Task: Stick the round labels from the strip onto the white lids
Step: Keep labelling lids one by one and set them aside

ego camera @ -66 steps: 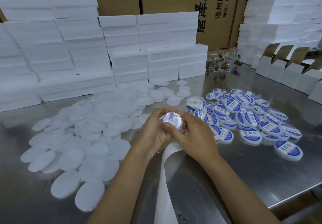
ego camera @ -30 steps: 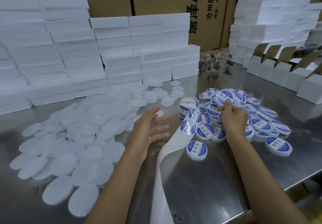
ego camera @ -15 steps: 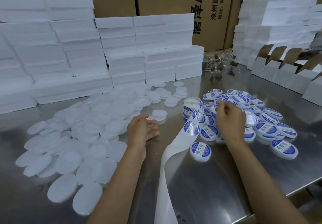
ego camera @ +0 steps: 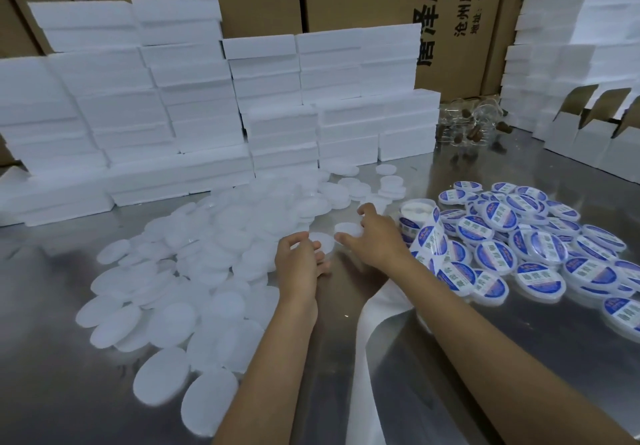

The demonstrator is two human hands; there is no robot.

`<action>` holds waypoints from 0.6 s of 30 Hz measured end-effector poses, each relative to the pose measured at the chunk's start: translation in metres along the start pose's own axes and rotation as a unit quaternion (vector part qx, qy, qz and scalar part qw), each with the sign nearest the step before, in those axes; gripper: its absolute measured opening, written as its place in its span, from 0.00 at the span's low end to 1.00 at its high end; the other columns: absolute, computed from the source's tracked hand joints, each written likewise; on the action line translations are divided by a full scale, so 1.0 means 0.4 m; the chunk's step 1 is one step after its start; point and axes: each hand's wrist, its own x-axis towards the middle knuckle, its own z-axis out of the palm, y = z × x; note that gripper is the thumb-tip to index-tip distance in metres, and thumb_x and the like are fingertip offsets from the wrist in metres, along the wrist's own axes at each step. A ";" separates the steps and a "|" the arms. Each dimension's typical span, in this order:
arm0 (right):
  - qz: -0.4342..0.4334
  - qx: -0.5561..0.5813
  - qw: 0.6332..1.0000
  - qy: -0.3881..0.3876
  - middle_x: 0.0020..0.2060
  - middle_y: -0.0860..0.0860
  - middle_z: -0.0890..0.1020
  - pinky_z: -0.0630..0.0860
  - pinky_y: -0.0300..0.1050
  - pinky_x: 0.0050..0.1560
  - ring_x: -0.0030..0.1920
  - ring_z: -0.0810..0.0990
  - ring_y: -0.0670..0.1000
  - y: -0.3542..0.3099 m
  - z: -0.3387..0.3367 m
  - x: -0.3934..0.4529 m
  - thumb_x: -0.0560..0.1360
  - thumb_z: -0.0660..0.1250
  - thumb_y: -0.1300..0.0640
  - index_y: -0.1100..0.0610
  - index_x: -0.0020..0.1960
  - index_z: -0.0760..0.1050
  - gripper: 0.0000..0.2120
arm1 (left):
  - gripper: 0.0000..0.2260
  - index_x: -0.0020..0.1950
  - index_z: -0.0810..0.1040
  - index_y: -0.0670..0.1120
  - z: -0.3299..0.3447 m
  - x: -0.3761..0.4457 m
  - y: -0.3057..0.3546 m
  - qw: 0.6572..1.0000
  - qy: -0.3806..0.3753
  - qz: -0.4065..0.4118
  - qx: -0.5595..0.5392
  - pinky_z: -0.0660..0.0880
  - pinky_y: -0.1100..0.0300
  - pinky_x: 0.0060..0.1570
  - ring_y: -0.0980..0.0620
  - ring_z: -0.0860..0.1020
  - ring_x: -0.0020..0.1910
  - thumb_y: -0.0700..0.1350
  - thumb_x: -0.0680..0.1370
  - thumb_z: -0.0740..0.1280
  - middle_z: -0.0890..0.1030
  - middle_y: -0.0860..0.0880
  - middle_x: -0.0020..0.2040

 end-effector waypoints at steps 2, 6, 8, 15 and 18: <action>-0.004 0.014 0.999 0.032 0.64 0.58 0.77 0.72 0.47 0.55 0.63 0.75 0.57 0.012 0.015 0.002 0.74 0.71 0.42 0.53 0.70 0.64 0.31 | 0.12 0.62 0.76 0.45 -0.002 0.001 0.000 1.000 -0.005 -0.004 0.002 0.82 0.56 0.47 0.49 0.81 0.47 0.37 0.82 0.57 0.81 0.43 0.54; -0.047 0.115 0.990 0.073 0.57 0.51 0.77 0.69 0.39 0.50 0.58 0.76 0.52 0.004 0.000 -0.013 0.71 0.76 0.48 0.50 0.65 0.66 0.28 | 0.13 0.64 0.75 0.42 -0.005 0.008 0.003 0.999 -0.027 -0.014 -0.022 0.82 0.56 0.49 0.48 0.82 0.47 0.37 0.82 0.57 0.82 0.40 0.56; -0.086 0.156 0.980 0.091 0.53 0.47 0.77 0.68 0.33 0.48 0.56 0.76 0.48 -0.016 -0.017 -0.035 0.69 0.77 0.50 0.45 0.62 0.65 0.28 | 0.12 0.65 0.75 0.42 -0.006 0.006 0.007 0.998 -0.055 -0.017 -0.040 0.83 0.58 0.47 0.47 0.84 0.48 0.40 0.83 0.59 0.82 0.40 0.57; -0.167 0.160 0.972 0.036 0.57 0.38 0.77 0.70 0.26 0.51 0.58 0.73 0.37 -0.070 -0.048 -0.139 0.69 0.75 0.50 0.43 0.66 0.66 0.29 | 0.16 0.70 0.73 0.48 0.010 -0.017 0.025 0.977 -0.166 -0.021 -0.129 0.82 0.57 0.40 0.42 0.86 0.48 0.36 0.83 0.61 0.82 0.41 0.59; -0.161 0.124 0.977 0.062 0.58 0.39 0.77 0.72 0.35 0.57 0.59 0.72 0.40 -0.066 -0.064 -0.179 0.71 0.72 0.51 0.46 0.65 0.69 0.25 | 0.20 0.71 0.72 0.48 0.015 -0.025 0.020 0.977 -0.188 -0.014 -0.096 0.83 0.57 0.41 0.44 0.87 0.47 0.30 0.83 0.58 0.84 0.43 0.54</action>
